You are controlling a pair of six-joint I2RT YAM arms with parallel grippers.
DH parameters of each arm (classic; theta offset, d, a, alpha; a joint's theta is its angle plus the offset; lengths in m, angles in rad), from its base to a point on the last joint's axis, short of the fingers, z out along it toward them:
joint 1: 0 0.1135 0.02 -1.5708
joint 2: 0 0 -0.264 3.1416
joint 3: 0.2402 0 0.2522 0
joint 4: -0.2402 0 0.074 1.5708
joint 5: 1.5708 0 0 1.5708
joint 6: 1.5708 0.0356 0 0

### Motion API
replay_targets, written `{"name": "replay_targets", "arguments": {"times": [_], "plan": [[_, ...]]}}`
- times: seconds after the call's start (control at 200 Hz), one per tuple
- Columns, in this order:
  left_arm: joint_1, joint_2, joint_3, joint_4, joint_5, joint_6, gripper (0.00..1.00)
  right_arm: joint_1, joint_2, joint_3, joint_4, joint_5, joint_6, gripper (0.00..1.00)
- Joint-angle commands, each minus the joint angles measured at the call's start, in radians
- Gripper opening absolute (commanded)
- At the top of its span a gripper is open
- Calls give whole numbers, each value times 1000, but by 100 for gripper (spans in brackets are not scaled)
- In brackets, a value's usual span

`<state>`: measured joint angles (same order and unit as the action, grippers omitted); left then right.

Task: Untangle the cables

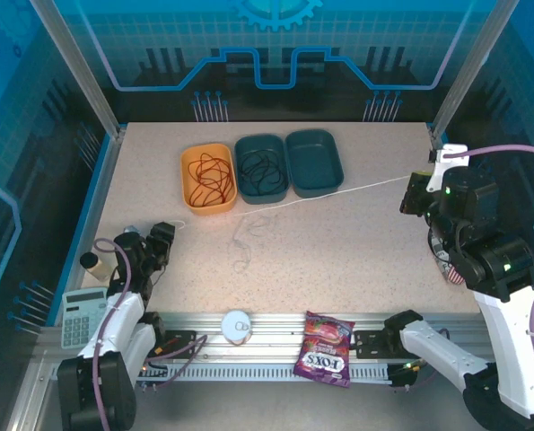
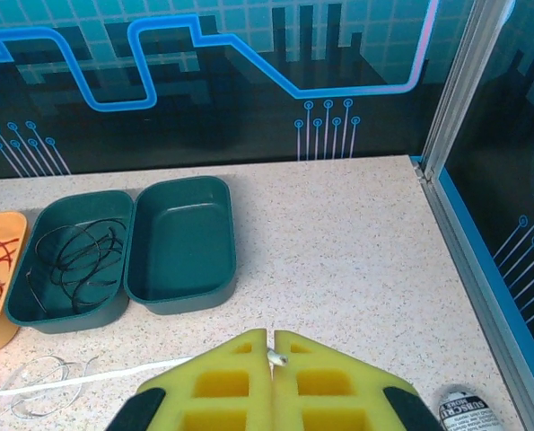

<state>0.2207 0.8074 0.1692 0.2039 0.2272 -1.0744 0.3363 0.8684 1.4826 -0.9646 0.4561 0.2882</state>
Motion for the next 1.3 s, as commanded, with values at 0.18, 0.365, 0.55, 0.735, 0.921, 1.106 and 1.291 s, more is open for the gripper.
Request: {"name": "replay_targets", "arguments": {"times": [0.18, 0.365, 0.55, 0.735, 0.921, 1.106, 1.291], "plan": [[-3, -38, 75, 201, 225, 96, 28, -22, 25, -109, 123, -250, 77, 0], [-66, -79, 124, 193, 243, 195, 11, -22, 47, -209, 169, -366, 119, 0], [-128, -65, 183, 135, 280, 298, 11, -21, 42, -252, 113, -367, 129, 0], [-288, 0, 261, -14, 266, 554, 28, -22, 55, -201, 103, -424, 106, 0], [-429, 175, 335, -78, 139, 699, 29, -22, 101, -140, 89, -428, 86, 0], [-575, 405, 533, -248, 50, 847, 29, -26, 93, -127, 52, -339, 69, 0], [-668, 602, 656, -341, -23, 1097, 29, -60, 84, -156, 61, -342, 69, 0]]}}
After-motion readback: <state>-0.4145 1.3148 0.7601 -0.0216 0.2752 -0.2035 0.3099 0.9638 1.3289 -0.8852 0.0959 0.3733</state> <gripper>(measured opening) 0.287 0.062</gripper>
